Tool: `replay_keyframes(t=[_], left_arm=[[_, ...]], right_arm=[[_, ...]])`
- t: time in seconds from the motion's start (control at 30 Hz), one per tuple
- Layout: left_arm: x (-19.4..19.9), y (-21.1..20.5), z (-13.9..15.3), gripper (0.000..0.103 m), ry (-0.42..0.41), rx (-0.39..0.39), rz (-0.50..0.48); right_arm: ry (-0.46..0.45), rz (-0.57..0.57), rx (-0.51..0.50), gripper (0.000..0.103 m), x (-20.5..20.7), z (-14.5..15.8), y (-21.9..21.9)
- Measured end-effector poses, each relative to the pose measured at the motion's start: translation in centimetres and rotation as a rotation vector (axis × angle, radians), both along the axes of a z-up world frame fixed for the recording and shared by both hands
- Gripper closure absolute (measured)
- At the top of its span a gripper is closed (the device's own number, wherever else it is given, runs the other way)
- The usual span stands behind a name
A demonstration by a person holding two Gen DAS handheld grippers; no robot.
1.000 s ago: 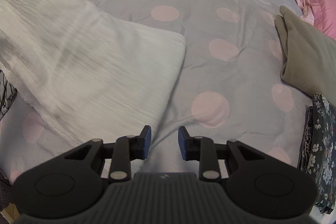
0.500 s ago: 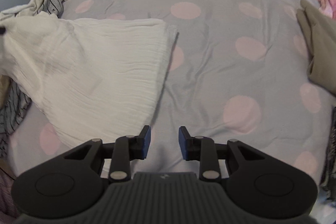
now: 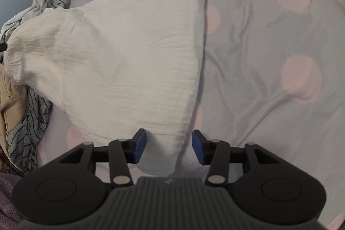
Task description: Fold clothes
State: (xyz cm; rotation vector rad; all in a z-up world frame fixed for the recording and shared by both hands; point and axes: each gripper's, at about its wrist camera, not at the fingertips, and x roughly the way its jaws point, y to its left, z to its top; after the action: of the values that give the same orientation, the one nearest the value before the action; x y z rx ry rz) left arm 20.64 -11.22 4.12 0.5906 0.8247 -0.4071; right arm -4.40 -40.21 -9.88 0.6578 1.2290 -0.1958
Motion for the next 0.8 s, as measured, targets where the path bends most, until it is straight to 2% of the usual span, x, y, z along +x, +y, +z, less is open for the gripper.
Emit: replay_keyframes(t=[0.13,0.23,0.27,0.3,0.4,0.53,0.8], left_arm=[[-1.7,-0.5,0.6,0.048,0.040,-0.034,-0.030],[-3.5,-1.8,0.2,0.048,0.088,-0.041,-0.084],[-4.1,-2.2,0.1,0.048,0.103,-0.042,-0.102],[-4.8,-2.8,0.0,0.048,0.103,-0.031,-0.125],[-7.0,-4.2,-0.3,0.048,0.086,0.000,-0.188],[-10.3,-5.9,0.0,0.048,0.071,0.012,-0.280],[-18.0,-7.2,0.2,0.048,0.077,0.005,-0.495]], right_arm=[[0.033,-0.070,0.088,0.054,-0.3,-2.1,-0.4],[0.028,-0.071,0.067,0.067,-0.2,-2.2,0.3],[0.026,-0.068,0.059,0.075,-0.2,-2.1,0.5],[0.024,-0.067,0.050,0.082,-0.1,-1.8,0.8],[0.017,-0.065,0.019,0.092,-0.1,-1.0,1.5],[0.002,-0.075,0.017,0.094,-0.7,0.6,2.5],[-0.069,-0.083,0.108,0.095,-4.1,5.2,5.4]])
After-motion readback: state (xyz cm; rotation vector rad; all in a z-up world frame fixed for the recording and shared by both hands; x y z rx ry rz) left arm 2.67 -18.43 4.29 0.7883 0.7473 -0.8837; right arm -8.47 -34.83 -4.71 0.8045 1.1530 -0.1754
